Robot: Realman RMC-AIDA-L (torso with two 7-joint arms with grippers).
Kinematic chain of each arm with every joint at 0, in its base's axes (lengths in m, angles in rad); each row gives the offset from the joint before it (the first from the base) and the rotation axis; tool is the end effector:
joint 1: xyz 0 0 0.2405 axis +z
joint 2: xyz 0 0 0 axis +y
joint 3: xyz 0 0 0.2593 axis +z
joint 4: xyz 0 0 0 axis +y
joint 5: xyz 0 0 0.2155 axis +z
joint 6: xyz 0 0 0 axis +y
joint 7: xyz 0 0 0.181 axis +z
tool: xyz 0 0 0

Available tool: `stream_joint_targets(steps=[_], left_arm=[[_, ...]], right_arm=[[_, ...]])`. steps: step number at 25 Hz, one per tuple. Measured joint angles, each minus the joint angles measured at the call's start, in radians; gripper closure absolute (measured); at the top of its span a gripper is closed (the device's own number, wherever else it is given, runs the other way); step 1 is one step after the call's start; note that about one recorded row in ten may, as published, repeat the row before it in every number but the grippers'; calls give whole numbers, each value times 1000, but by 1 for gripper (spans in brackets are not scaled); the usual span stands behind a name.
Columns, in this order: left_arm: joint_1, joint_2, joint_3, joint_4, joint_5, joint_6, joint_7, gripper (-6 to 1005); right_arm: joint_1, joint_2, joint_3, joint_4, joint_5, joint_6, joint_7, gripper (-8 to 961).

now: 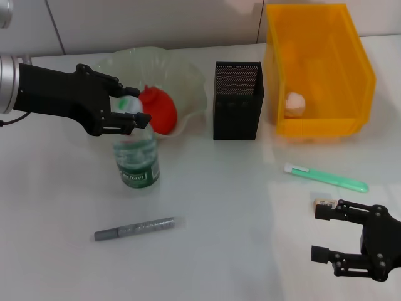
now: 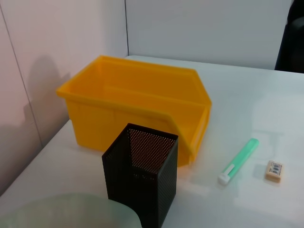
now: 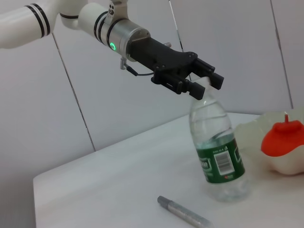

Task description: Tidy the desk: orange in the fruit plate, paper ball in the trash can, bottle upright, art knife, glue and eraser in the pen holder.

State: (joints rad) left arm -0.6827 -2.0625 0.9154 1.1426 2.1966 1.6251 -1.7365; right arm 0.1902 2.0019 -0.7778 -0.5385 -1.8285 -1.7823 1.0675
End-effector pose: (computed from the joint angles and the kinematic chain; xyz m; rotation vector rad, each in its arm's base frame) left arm -0.1631 0.3940 0.0068 -2.8895 -0.2566 -0.2035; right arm 0.3239 0.2239 -0.0164 -2.6833 0.6133 0.8700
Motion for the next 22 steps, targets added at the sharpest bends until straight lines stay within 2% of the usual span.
stream_joint_targets(steps=[4, 9, 13, 16, 19, 21, 22], left_arm=[[2, -1, 1, -2, -6, 0, 0, 516], [4, -3, -10, 23, -16, 3, -3, 294], [16, -3, -30, 82, -57, 25, -3, 232], [61, -3, -34, 149, -201, 56, 10, 185], [149, -6, -18, 160, -426, 107, 84, 185], [172, -7, -8, 150, -469, 121, 105, 185], [242, -7, 42, 113, -589, 152, 173, 186]], right_arm=[[0, 0, 1, 0, 0, 0, 0, 204], [0, 0, 4, 0, 0, 0, 0, 207], [0, 0, 8, 0, 1, -5, 0, 209], [0, 0, 15, 0, 5, -8, 0, 211], [2, 0, 72, -3, 7, -27, 1, 212], [3, 0, 94, -6, 7, -35, 2, 213], [1, -1, 140, -20, 7, -54, 15, 214]])
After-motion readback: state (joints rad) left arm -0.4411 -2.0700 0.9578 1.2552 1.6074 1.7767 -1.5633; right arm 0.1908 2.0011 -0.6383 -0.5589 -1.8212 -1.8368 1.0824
